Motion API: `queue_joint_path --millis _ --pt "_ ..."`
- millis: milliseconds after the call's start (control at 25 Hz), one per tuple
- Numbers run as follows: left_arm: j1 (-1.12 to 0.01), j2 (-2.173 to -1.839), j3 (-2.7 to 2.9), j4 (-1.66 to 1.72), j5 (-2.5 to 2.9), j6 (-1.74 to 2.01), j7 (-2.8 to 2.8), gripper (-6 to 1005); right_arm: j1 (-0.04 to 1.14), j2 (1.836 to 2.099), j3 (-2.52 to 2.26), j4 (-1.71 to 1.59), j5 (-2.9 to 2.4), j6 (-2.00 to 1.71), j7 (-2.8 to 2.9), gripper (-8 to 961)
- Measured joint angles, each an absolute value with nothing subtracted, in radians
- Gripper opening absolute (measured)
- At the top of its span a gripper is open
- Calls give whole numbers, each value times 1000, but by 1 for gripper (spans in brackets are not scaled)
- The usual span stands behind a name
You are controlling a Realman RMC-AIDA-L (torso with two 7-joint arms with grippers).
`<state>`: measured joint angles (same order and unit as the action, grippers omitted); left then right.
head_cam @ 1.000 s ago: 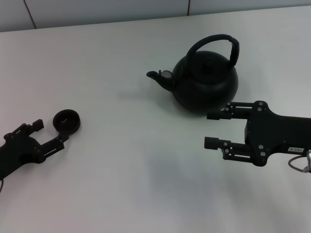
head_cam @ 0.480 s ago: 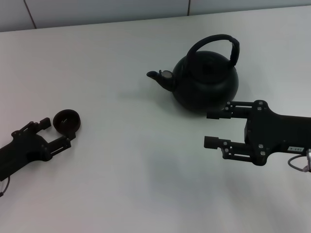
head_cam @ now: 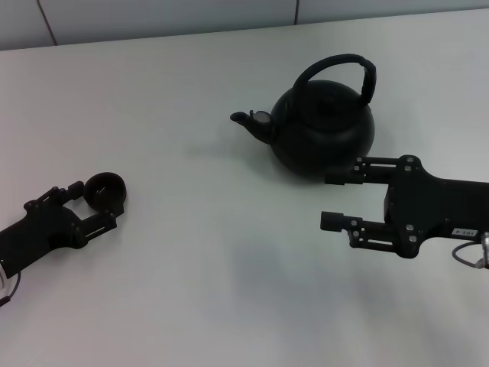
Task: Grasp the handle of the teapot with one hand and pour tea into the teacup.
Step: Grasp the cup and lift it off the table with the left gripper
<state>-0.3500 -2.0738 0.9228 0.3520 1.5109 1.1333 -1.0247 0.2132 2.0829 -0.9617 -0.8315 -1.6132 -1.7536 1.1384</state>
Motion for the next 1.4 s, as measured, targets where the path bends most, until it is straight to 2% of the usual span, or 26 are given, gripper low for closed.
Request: queue_joint_path --millis 1400 --pt "-376 -2075 956 350 1509 1129 -1024 698 224 2080 -936 -831 -1609 -1752 1138 594"
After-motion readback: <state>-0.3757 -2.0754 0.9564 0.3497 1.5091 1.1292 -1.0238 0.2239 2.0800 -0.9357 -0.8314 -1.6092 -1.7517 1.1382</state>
